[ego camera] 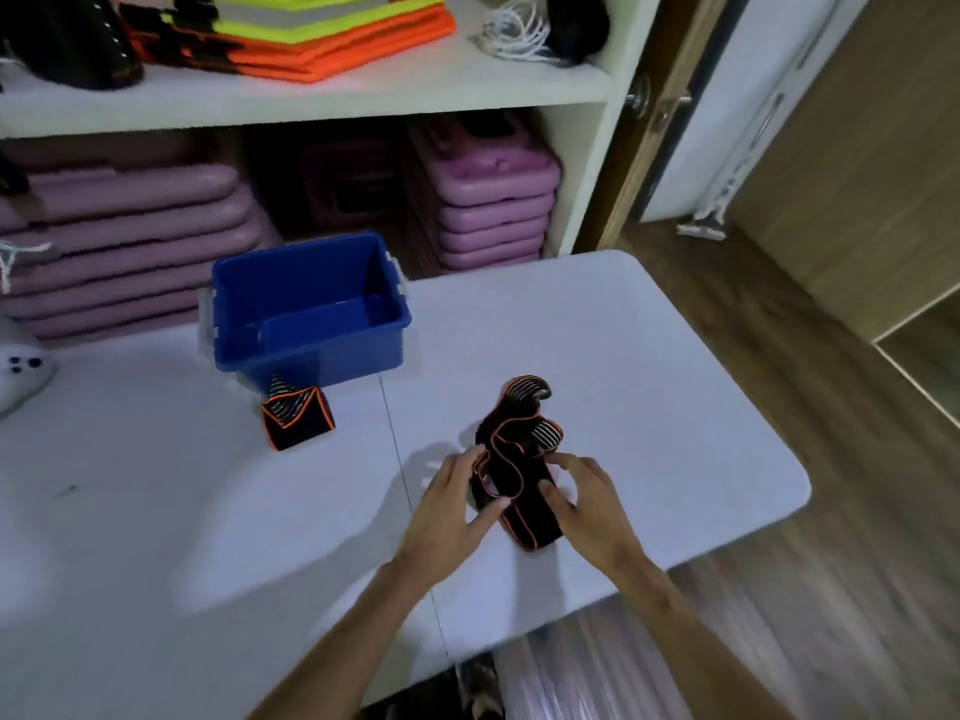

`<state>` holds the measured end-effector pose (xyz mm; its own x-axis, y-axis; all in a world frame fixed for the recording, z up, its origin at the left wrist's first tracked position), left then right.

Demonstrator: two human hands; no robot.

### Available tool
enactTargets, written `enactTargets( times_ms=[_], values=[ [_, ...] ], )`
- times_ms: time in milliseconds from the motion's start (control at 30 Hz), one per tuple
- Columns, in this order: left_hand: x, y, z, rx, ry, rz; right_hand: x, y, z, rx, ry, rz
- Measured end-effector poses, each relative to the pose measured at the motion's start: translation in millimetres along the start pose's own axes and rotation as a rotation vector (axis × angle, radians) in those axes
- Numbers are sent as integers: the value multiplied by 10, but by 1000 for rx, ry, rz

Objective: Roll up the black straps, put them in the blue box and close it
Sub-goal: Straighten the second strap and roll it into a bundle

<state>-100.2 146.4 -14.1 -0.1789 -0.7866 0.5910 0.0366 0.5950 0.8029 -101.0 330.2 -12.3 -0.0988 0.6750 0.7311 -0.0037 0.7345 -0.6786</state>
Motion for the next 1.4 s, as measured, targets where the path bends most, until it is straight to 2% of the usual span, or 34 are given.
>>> enactTargets(
  times_ms=[133,233,400,533,600,667,767,800,867,933,1000,1100,1267,1400],
  values=[
    [-136,-66,104,4,-72,45,-244,331,-240,-191,-155,10],
    [6,-129,138,1,14,146,-424,301,-338,-198,-211,10],
    [448,-359,134,69,166,308,-825,-318,-409,10,-345,94],
    [753,-618,-23,168,221,295,-1163,-794,-486,156,-532,336],
    [821,-695,-152,176,235,272,-1140,-801,-406,179,-479,392],
    [815,-741,-283,176,239,211,-968,-672,-278,173,-332,316],
    [683,-792,-406,165,197,119,-549,-527,-167,286,-16,-159],
    [602,-801,-415,171,146,111,-484,-508,-165,318,36,-269],
    [449,-808,-396,179,52,162,-530,-399,-133,245,-36,-325],
    [393,-785,-331,164,46,255,-656,-273,-101,138,-116,-324],
    [396,-780,-268,163,67,274,-701,-261,-82,111,-84,-326],
    [434,-781,-231,168,63,210,-707,-217,-43,57,-54,-227],
    [616,-773,-346,167,22,6,-492,-89,75,-32,-35,228],
    [1070,-999,-547,204,79,131,-193,136,94,-280,-17,635]
  ],
)
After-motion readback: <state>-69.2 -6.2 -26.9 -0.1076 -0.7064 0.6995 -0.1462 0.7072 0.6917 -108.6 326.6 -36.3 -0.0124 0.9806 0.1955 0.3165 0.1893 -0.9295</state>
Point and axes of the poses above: each hand's wrist, its own z-axis towards the middle knuckle, its own x-axis out of the back of the hand, y = z × x, the point moved 9 cm from there along z, towards the middle knuckle, and after that the axes turned 7 degrees about x, right-handed, at the moved point
